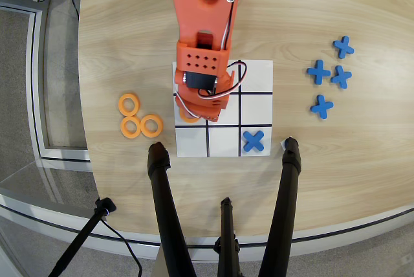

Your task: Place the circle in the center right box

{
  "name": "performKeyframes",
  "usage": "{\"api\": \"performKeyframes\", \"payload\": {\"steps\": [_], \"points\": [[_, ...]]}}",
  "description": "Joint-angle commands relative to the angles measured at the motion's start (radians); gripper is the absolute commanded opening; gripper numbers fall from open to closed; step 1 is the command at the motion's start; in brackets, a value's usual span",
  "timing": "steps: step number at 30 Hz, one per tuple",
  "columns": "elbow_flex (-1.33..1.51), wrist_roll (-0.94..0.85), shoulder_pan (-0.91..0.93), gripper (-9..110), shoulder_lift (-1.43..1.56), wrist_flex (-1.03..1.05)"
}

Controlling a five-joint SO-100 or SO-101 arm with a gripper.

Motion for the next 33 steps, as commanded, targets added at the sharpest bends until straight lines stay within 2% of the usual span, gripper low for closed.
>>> {"api": "performKeyframes", "payload": {"steps": [1, 25, 33], "points": [[-0.015, -0.018, 0.034, 0, -0.008, 0.003], [0.048, -0.014, -0.006, 0, 0.035, 0.012], [0.035, -0.011, 0.000, 7, 0.063, 0.038]]}}
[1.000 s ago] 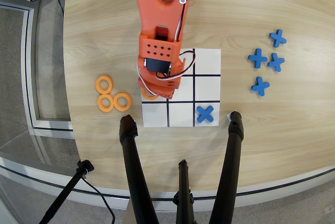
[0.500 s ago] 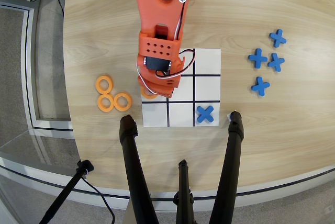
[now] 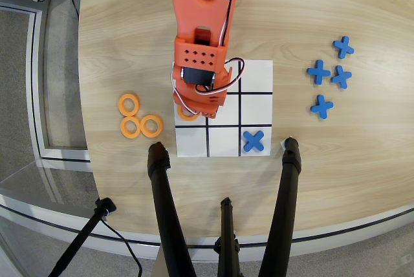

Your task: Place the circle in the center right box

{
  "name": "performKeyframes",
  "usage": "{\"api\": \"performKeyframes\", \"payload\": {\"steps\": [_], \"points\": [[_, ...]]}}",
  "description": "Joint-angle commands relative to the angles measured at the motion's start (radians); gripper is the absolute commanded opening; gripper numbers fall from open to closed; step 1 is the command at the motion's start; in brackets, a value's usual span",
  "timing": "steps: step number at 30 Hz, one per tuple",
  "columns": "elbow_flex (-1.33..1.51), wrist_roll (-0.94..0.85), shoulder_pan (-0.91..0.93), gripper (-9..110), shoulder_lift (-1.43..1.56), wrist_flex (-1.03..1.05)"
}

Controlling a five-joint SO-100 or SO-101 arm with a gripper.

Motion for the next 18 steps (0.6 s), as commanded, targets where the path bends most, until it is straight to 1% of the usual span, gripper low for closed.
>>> {"api": "performKeyframes", "payload": {"steps": [1, 4, 6, 11, 15, 18], "points": [[-0.015, 0.003, -0.003, 7, 0.031, 0.028], [-0.006, 0.002, 0.000, 7, 0.071, 0.031], [0.002, 0.003, 0.003, 11, 0.110, 0.040], [-0.017, 0.009, 0.003, 11, 0.241, 0.117], [-0.003, 0.006, 0.017, 11, 0.396, 0.150], [0.057, -0.035, 0.032, 11, 0.572, 0.244]]}}
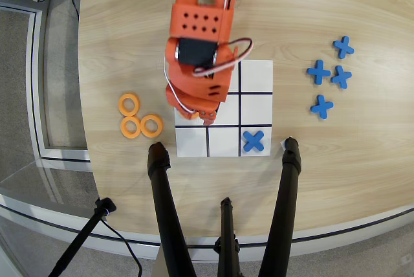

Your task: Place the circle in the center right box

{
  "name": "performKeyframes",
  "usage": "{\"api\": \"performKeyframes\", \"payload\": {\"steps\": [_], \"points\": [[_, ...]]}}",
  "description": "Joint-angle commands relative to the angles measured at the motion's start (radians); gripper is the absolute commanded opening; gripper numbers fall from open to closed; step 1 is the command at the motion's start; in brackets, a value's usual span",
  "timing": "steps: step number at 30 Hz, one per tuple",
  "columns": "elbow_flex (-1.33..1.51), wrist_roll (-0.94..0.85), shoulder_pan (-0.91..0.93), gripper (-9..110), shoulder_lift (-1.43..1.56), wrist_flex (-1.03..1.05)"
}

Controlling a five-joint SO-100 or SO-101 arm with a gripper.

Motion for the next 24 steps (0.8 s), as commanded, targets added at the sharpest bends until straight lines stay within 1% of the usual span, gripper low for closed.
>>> {"api": "performKeyframes", "payload": {"steps": [1, 5, 8, 12, 19, 24], "points": [[0.063, -0.029, 0.020, 11, 0.224, 0.086], [0.308, -0.071, -0.012, 11, 0.529, 0.152], [0.503, -0.075, -0.084, 11, 0.761, 0.196], [0.681, -0.075, -0.173, 11, 1.019, 0.304], [0.861, -0.075, -0.276, 11, 1.229, 0.420], [0.940, -0.075, -0.298, 11, 1.322, 0.466]]}}
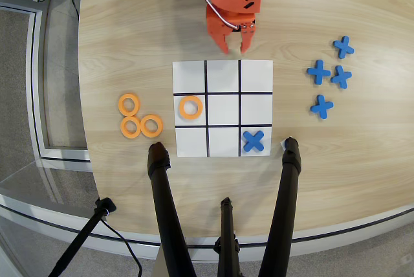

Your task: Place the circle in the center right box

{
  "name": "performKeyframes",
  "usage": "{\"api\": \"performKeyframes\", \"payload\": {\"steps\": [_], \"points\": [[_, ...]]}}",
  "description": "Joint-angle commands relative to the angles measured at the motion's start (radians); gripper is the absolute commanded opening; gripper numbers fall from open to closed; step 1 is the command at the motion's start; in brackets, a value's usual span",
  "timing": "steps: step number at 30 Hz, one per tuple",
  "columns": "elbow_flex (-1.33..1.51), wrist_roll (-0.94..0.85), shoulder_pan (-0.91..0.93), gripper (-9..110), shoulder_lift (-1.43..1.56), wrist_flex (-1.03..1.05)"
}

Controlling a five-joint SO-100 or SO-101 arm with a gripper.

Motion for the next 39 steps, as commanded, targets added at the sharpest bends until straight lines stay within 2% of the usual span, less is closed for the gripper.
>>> {"api": "performKeyframes", "payload": {"steps": [1, 5, 11, 25, 34, 39], "points": [[0.029, -0.008, -0.006, 11, 0.060, 0.028], [0.091, -0.018, -0.011, 10, 0.135, 0.072], [0.094, -0.021, -0.017, 0, 0.146, 0.117], [0.094, -0.089, 0.021, 0, 0.146, 0.179], [0.094, -0.104, 0.109, 0, 0.147, 0.189], [0.094, -0.104, 0.304, 0, 0.146, 0.193]]}}
